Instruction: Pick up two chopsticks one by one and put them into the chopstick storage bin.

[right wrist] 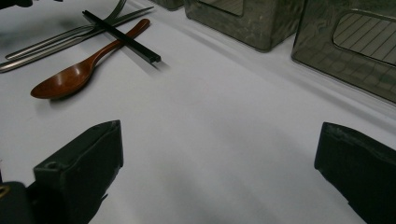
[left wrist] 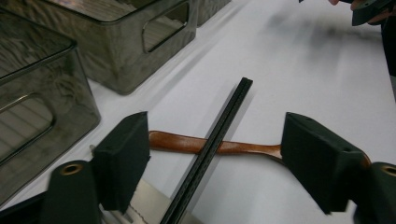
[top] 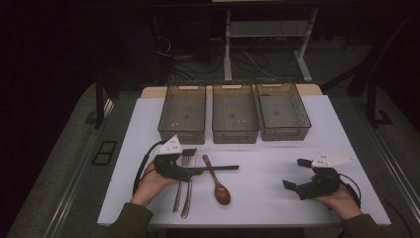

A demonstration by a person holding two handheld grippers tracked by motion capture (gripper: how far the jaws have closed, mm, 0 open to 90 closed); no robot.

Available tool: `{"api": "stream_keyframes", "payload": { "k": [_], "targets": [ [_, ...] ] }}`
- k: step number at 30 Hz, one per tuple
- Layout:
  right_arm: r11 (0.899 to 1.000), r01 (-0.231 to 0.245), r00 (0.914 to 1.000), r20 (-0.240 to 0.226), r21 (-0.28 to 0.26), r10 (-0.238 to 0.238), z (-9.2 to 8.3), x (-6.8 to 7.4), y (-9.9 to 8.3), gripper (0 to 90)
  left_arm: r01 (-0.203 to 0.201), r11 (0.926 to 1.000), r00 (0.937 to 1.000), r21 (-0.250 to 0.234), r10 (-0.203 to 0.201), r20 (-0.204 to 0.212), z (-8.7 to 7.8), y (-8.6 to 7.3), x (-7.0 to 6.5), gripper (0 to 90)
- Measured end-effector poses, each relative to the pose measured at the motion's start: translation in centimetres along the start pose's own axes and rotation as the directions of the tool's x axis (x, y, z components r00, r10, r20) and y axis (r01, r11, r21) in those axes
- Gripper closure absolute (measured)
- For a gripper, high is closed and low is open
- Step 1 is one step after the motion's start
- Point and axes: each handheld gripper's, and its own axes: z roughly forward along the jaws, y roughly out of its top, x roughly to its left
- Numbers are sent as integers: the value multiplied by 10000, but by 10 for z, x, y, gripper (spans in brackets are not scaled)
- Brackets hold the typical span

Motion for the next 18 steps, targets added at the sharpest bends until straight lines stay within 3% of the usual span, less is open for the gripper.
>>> {"api": "stream_keyframes", "payload": {
  "k": [11, 18],
  "targets": [
    [10000, -13, 10000, -26, 15, 13, 0, 0, 0, 7, -394, 9966, 9991, 718, 380, 208, 19, 3, 9, 454],
    [10000, 32, 10000, -85, 9, -32, 0, 0, 0, 7, -516, 9893, 9983, 1364, 475, 329, 26, -2, 10, 525]
  ]
}}
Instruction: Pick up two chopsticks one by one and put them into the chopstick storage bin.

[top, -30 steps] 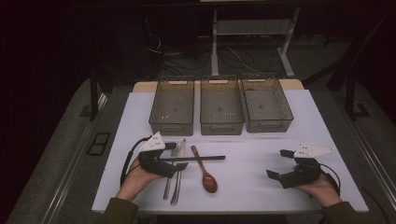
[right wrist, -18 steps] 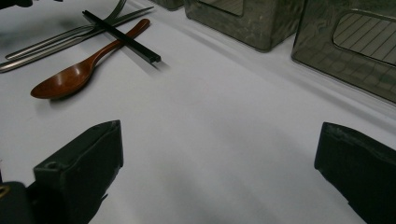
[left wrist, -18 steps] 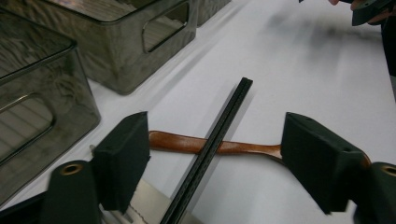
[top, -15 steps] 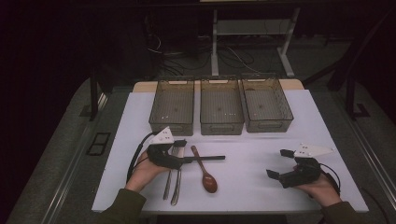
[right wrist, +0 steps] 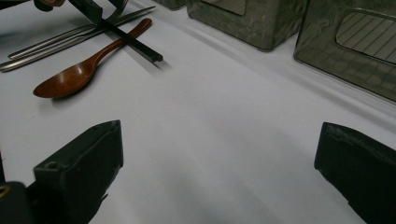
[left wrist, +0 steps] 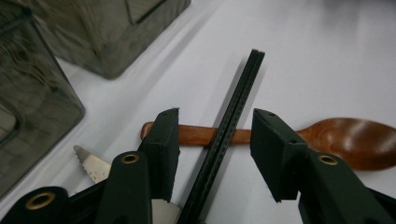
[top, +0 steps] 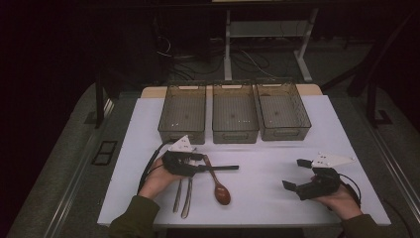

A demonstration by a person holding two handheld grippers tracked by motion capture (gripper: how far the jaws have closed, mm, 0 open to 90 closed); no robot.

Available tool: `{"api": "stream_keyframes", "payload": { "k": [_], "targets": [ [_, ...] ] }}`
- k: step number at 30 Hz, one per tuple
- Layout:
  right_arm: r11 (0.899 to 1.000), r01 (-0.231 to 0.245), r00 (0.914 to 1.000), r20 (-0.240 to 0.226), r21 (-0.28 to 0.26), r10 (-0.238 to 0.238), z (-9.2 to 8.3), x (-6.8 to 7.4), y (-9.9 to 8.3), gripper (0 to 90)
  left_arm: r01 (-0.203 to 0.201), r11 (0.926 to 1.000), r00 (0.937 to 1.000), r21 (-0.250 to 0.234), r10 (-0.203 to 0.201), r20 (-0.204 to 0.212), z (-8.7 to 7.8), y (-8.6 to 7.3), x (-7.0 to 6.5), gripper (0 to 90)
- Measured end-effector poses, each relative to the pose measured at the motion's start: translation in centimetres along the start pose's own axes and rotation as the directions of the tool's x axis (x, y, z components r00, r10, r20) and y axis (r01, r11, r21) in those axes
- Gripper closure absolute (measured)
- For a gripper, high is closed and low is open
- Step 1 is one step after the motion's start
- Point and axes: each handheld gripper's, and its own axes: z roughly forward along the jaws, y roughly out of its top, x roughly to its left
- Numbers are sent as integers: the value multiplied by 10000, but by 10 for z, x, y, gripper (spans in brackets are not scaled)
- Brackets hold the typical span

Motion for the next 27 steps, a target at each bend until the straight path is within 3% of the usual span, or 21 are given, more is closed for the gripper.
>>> {"api": "stream_keyframes", "payload": {
  "k": [9, 20, 27],
  "targets": [
    [10000, 5, 10000, -15, 12, -5, 0, 0, 0, 7, -280, 9965, 9996, 784, 278, 39, 8, -4, 0, 579],
    [10000, 7, 10000, -14, 5, -7, 0, 0, 0, 7, -454, 9927, 9990, 1117, 453, 34, 13, -5, 0, 640],
    [10000, 2, 10000, -9, 9, -2, 0, 0, 0, 7, -353, 9924, 9994, 1181, 350, 49, 14, -6, 0, 694]
  ]
}}
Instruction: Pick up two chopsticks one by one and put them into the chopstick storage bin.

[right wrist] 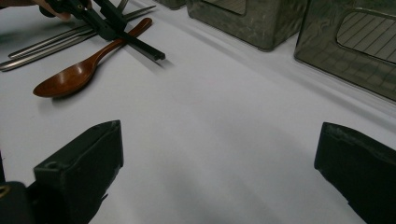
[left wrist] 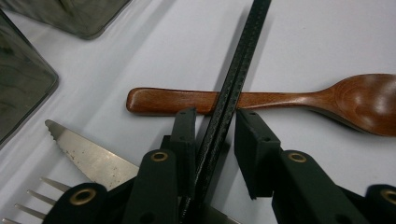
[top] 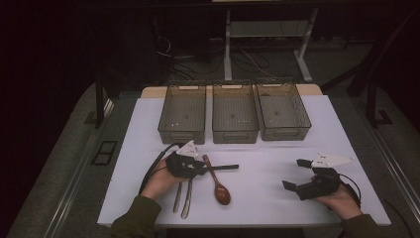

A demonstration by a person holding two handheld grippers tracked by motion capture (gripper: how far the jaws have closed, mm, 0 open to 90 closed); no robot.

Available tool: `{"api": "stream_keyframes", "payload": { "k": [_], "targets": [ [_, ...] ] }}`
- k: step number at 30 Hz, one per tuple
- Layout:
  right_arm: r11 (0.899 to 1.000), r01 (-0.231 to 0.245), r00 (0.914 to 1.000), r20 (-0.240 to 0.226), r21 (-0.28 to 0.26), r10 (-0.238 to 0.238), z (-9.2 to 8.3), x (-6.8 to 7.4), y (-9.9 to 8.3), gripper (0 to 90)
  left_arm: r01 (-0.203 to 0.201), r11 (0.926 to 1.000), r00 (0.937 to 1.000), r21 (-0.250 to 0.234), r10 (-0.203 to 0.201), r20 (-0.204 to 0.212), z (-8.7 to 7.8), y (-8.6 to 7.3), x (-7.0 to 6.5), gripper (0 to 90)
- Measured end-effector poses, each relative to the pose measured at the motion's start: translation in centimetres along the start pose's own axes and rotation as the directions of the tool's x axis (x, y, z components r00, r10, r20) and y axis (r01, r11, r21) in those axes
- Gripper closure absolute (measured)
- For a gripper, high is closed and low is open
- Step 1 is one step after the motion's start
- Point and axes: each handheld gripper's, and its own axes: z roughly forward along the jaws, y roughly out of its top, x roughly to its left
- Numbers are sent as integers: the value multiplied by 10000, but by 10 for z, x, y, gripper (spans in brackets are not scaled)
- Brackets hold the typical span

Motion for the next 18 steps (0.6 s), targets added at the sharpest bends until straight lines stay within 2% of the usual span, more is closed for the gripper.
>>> {"api": "stream_keyframes", "payload": {
  "k": [13, 18],
  "targets": [
    [10000, 6, 10000, 11, -4, -5, 0, 0, 0, 7, 132, 9999, 9999, 95, -133, 107, -1, 0, 1, 783],
    [10000, 8, 10000, 9, -14, -8, 0, 0, 0, 8, 329, 9994, 9993, 88, -330, 189, 0, 1, 0, 787]
  ]
}}
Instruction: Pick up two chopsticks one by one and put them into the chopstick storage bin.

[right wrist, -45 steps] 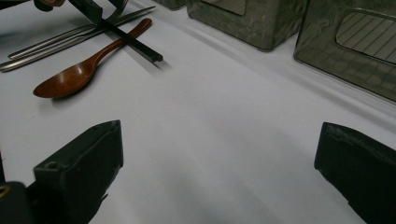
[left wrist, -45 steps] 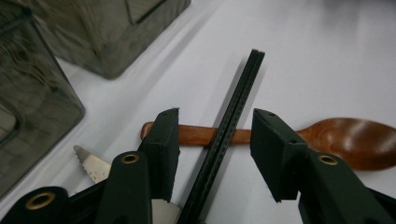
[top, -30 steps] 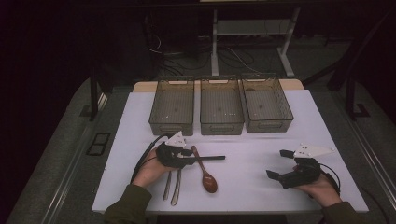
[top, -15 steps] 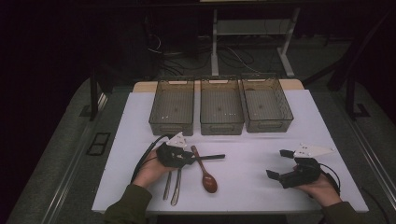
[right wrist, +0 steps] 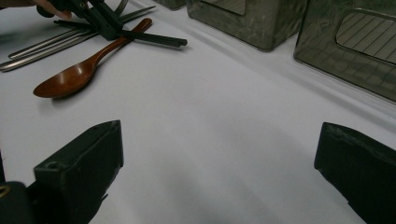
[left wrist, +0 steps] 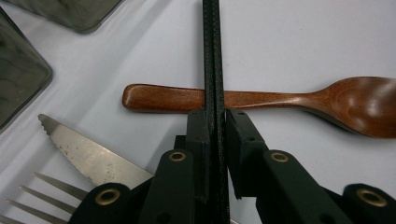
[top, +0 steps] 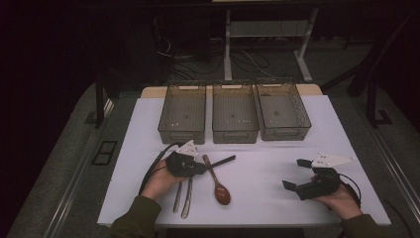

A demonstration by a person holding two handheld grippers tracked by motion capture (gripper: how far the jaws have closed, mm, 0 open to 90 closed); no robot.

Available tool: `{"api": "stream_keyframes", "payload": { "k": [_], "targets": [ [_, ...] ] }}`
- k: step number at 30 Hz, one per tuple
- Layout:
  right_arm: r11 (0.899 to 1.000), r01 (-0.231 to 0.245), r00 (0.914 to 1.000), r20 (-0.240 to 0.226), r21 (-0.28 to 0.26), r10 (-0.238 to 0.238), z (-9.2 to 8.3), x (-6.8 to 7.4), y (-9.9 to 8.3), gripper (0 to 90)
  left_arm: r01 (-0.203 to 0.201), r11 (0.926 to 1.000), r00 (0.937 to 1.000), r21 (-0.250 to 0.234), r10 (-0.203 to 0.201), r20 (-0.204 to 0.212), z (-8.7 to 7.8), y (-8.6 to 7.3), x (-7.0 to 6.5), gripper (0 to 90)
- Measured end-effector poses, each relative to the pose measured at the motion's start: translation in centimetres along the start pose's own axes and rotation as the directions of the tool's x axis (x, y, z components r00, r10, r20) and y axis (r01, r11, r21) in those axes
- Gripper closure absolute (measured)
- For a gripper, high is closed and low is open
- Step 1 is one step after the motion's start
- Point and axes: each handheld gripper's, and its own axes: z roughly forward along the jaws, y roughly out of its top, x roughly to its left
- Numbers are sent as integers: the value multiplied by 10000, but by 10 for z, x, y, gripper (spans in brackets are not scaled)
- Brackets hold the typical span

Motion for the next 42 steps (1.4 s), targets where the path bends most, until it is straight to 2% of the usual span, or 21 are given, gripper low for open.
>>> {"api": "stream_keyframes", "payload": {
  "k": [3, 8, 11, 14, 17, 21, 26, 42],
  "targets": [
    [10000, -3, 10000, 2, 0, 3, 0, 0, 0, 7, 53, 10000, 10000, -49, -53, 54, 0, 0, 0, 776],
    [10000, -3, 10000, 6, -19, 4, 0, 0, 0, 8, 71, 9998, 9999, -160, -70, 98, -1, 0, 1, 683],
    [10000, 28, 10000, 6, -43, -28, -1, 0, 0, 7, 270, 9975, 9996, -660, -269, 22, -8, 1, 2, 669],
    [10000, 20, 10000, 1, -38, -20, -1, 0, 0, 8, 428, 9953, 9991, -874, -432, -26, -11, 0, 3, 700],
    [10000, 23, 10000, 1, -24, -23, 0, 0, 0, 8, 570, 9943, 9983, -905, -579, -67, -12, -2, 6, 728],
    [10000, 27, 10000, -3, -22, -27, 0, 0, 0, 8, 572, 9948, 9984, -848, -569, 59, -11, -2, 6, 759],
    [10000, 26, 10000, -6, 1, -26, 0, 0, 0, 8, 570, 9956, 9984, -748, -570, 21, -9, -2, 5, 779],
    [10000, 25, 10000, -6, -9, -25, 0, 0, 0, 8, 509, 9970, 9983, -577, -524, -249, -5, -3, 5, 782]
  ]
}}
